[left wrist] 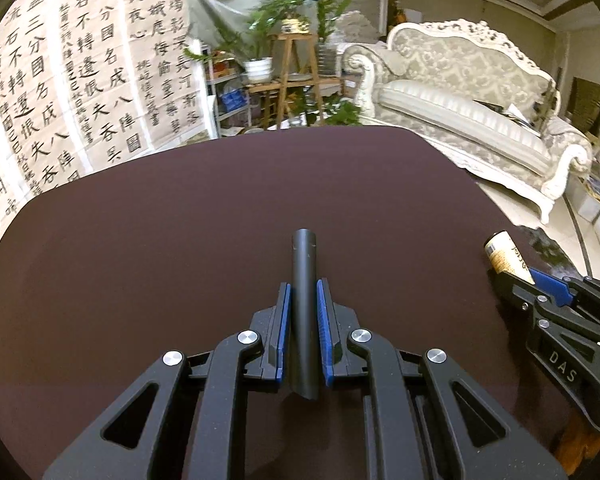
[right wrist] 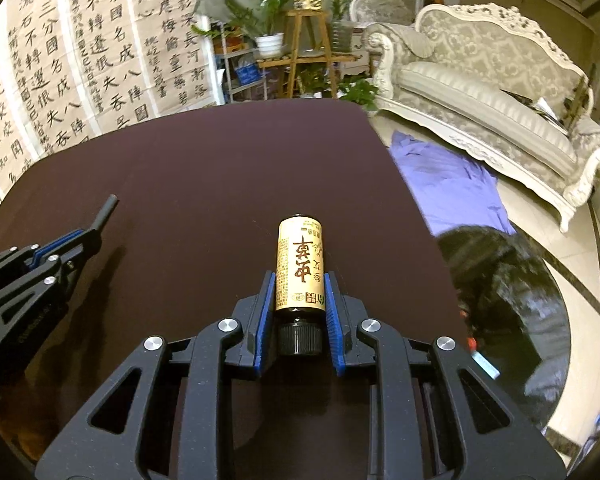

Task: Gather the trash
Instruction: 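Carry the gold cylinder and black rod over the trash bag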

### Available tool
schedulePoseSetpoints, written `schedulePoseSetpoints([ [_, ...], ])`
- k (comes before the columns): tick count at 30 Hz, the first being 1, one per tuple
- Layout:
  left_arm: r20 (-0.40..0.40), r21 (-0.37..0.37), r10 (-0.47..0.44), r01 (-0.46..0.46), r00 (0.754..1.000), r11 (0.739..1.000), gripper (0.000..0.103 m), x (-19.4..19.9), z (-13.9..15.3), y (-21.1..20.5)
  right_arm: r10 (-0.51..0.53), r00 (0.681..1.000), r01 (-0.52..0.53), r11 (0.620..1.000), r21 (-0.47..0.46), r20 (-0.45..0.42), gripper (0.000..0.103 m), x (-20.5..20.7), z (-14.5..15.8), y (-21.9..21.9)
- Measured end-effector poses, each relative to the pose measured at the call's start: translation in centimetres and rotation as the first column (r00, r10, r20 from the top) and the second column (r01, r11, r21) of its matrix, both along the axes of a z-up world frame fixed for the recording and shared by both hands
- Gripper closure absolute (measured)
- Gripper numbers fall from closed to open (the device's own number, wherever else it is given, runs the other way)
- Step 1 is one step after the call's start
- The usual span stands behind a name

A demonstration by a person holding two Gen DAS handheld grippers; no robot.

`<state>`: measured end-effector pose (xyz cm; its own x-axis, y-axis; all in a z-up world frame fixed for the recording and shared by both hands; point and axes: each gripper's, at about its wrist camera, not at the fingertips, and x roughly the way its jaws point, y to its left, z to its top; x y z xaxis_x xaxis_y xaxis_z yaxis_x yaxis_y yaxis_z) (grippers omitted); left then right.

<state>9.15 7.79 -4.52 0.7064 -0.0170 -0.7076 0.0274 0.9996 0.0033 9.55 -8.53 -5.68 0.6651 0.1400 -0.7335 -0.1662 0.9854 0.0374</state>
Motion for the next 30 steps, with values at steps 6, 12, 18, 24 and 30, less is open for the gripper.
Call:
schedulePoseSetpoints([
  [6,0.009,-0.001,-0.068,0.068,0.998,0.998,0.089,-1.0,0.1,-3.3,-0.069,0.997,0.069,0.998,0.003,0.021,0.080,-2.6,0.2,-3.3],
  [12,0.016,0.001,-0.145,0.145,0.989,0.990,0.089,-1.6,0.4,-7.0,-0.159,0.986,0.160,0.987,-0.011,0.046,0.080,-4.4,0.1,-7.2],
  [18,0.026,0.007,-0.226,0.225,0.974,0.974,0.089,-1.6,0.6,-10.9,-0.252,0.966,0.252,0.968,-0.002,0.049,0.080,-5.3,-0.3,-11.5],
  [24,0.035,0.011,-0.284,0.284,0.958,0.959,0.089,-1.4,0.7,-14.4,-0.313,0.948,0.313,0.950,-0.004,0.063,0.080,-5.4,-0.5,-14.3],
  [30,0.060,0.028,-0.311,0.310,0.948,0.950,0.089,-0.5,0.9,-17.4,-0.346,0.934,0.348,0.938,-0.002,0.086,0.080,-4.9,-0.7,-16.4],
])
